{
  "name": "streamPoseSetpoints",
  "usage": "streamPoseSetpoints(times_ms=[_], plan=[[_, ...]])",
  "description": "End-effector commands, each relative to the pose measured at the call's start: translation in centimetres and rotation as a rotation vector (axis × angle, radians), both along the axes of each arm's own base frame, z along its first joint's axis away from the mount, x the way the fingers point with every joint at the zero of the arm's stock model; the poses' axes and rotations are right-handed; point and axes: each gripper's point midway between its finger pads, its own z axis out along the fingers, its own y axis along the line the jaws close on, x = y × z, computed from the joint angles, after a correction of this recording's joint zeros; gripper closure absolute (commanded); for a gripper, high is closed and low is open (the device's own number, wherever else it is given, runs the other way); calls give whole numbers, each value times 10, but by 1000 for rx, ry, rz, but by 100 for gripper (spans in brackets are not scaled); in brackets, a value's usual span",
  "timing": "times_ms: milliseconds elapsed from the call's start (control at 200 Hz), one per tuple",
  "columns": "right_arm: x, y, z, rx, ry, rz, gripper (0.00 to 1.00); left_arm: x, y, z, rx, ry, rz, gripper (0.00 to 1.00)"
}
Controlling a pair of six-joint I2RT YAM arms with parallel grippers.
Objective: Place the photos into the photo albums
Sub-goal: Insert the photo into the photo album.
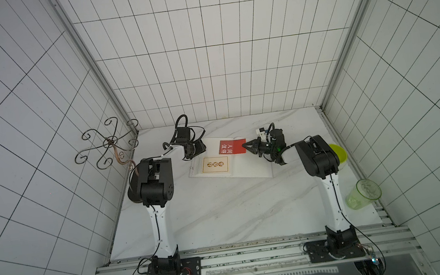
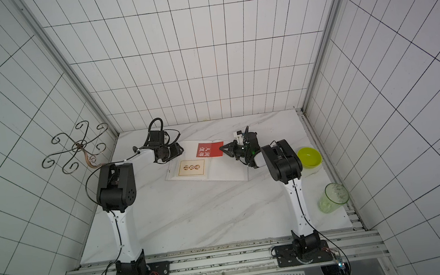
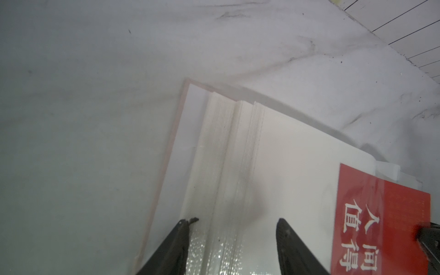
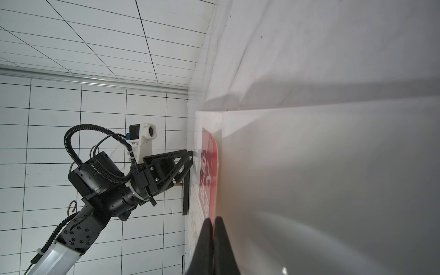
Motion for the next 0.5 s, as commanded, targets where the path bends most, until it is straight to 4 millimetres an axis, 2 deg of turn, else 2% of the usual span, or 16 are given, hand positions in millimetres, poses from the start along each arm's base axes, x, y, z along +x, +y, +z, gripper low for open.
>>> streamPoseSetpoints(times_ms=[0, 495], plan=[[7, 15, -3, -9, 1, 42, 100, -51, 4, -84, 19, 264, 10, 41], [16, 40, -3, -11, 0, 82, 100, -55, 2, -87, 5, 273, 11, 41]])
